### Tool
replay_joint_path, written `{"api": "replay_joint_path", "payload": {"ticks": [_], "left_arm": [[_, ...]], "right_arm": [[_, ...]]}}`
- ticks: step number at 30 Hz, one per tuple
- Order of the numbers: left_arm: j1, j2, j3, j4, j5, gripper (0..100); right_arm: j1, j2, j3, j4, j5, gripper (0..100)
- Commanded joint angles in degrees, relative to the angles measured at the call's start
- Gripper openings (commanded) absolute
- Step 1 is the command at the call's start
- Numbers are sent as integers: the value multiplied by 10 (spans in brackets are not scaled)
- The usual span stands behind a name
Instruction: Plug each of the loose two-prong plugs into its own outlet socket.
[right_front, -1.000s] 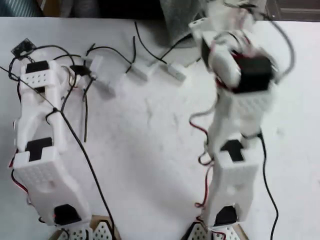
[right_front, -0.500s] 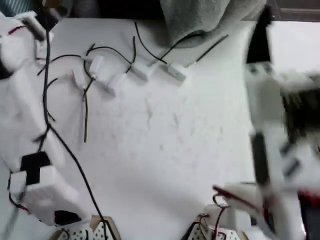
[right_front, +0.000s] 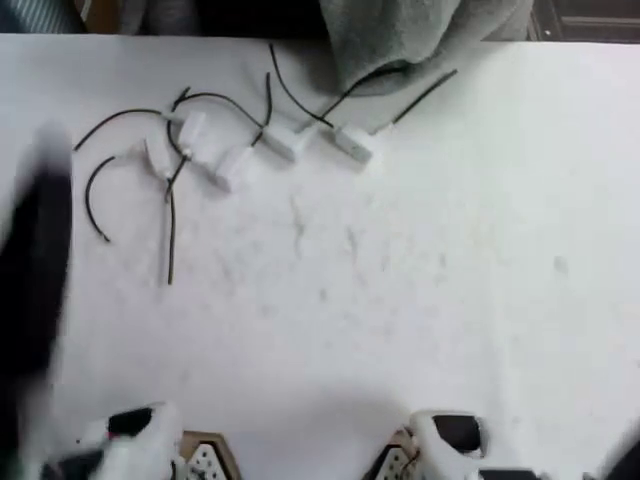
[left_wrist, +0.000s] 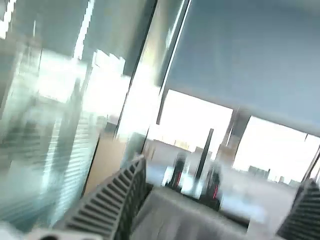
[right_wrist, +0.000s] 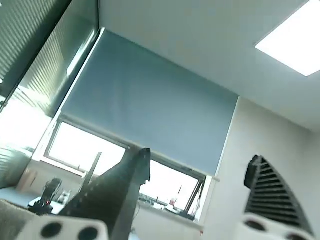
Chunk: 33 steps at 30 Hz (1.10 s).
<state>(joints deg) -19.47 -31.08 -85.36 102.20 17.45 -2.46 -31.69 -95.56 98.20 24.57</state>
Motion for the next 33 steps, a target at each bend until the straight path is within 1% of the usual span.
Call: {"api": "replay_joint_path", "payload": {"ticks": [1,3,6,8,10,13,16,19,21,24,26,30,31,33], "left_arm": [[-4,-99,0,3,-4,434],[-4,-149,0,3,-14,434],[-5,-222,10,3,-55,410],[-3,-267,62,3,-69,374],[-1,-303,157,3,-72,355],[7,-346,357,1,-69,354],[44,-389,533,-24,-44,354],[74,-443,672,-44,-38,354],[75,-480,763,-55,-40,354],[74,-540,890,-72,-62,354],[74,-588,961,-75,-84,352],[74,-679,1092,-92,-107,351],[74,-702,1124,-98,-107,351],[74,-736,1179,-108,-107,351]], "right_arm": [[5,-41,2,0,2,298],[6,-77,2,1,2,298],[7,-131,3,2,1,297],[7,-163,19,2,1,297],[6,-196,75,3,-3,297],[4,-251,228,3,-53,297],[4,-315,402,0,-91,297],[5,-378,562,-1,-123,297],[5,-418,666,-1,-137,297],[5,-477,818,-3,-142,290],[5,-521,914,-25,-142,241],[5,-622,1098,-101,-135,90],[5,-652,1140,-124,-129,68],[5,-710,1219,-159,-100,65]]}}
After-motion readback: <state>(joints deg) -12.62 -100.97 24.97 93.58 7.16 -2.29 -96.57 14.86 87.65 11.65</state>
